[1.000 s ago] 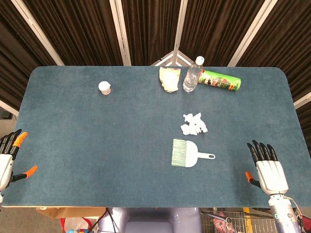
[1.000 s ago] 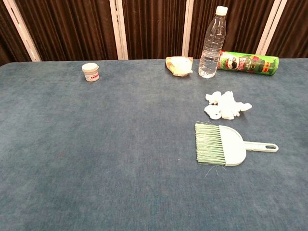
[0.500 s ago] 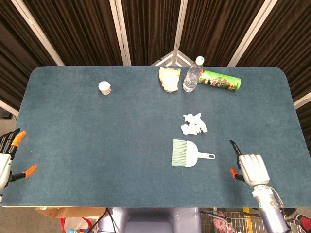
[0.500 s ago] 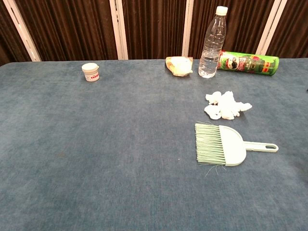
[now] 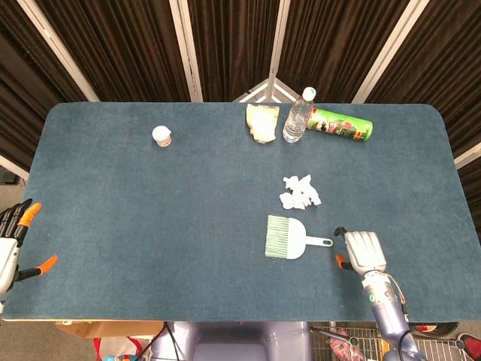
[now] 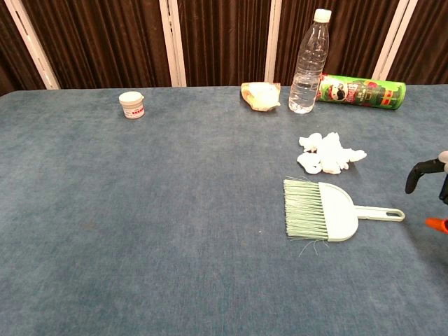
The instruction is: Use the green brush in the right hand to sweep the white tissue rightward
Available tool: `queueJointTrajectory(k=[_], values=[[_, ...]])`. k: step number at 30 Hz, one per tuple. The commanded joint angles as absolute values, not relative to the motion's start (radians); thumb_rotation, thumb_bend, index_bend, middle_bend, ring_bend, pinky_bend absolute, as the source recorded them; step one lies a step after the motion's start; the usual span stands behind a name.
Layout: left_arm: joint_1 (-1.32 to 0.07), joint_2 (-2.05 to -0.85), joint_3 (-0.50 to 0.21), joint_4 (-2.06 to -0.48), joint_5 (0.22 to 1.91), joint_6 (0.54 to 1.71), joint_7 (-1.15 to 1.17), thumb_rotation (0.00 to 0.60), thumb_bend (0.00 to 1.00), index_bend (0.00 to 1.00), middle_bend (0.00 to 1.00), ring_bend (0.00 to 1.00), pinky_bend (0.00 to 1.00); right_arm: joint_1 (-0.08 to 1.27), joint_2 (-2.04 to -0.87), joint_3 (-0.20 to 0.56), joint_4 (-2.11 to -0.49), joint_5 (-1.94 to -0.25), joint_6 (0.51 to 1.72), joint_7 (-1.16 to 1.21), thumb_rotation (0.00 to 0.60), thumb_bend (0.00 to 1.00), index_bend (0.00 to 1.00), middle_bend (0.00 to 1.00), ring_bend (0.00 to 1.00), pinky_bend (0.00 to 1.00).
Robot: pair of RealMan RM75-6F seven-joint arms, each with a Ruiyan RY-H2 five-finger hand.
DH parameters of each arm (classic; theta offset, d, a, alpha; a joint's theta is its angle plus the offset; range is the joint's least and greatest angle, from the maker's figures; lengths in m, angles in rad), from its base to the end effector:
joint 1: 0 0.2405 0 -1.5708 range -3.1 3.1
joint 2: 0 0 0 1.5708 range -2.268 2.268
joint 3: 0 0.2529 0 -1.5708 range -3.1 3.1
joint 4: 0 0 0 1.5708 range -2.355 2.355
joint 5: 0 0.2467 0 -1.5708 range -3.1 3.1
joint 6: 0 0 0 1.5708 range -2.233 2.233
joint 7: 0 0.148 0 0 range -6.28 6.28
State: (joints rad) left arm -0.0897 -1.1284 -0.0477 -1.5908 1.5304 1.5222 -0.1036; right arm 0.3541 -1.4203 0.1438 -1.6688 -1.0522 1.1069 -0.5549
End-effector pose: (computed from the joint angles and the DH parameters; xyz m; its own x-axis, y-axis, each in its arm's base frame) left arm -0.3193 0.1890 0.1263 0.3101 -0.0311 0.9502 0.9492 -0.0459 -0.3113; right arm -0.2534 -0.2635 -0.0111 0.4643 -0.3328 0.8208 -0.8761 -0.0365 0.4808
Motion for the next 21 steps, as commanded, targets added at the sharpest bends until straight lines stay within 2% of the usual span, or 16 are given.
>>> queueJointTrajectory(k=[1, 5, 21], values=[[-0.090, -1.128, -0.048, -1.591, 1.530, 1.521, -0.105, 0.600, 0.00, 0.00, 0.00, 0.00, 0.02, 0.374, -1.456, 0.158, -1.629, -1.008, 1.097, -0.571, 0.600, 0.33, 0.38, 0.93, 0.96, 0.81], [-0.092, -1.127, -0.048, -1.593, 1.528, 1.517, -0.106, 0.600, 0.00, 0.00, 0.00, 0.00, 0.02, 0.388, -1.489, 0.166, -1.584, -0.960, 1.089, -0.576, 0.600, 0.33, 0.43, 0.93, 0.96, 0.81], [-0.096, -1.125, -0.047, -1.594, 1.528, 1.509, -0.111, 0.600, 0.00, 0.00, 0.00, 0.00, 0.02, 0.407, -1.606, 0.168, -1.480, -0.967, 1.132, -0.524, 0.600, 0.33, 0.45, 0.93, 0.96, 0.81]])
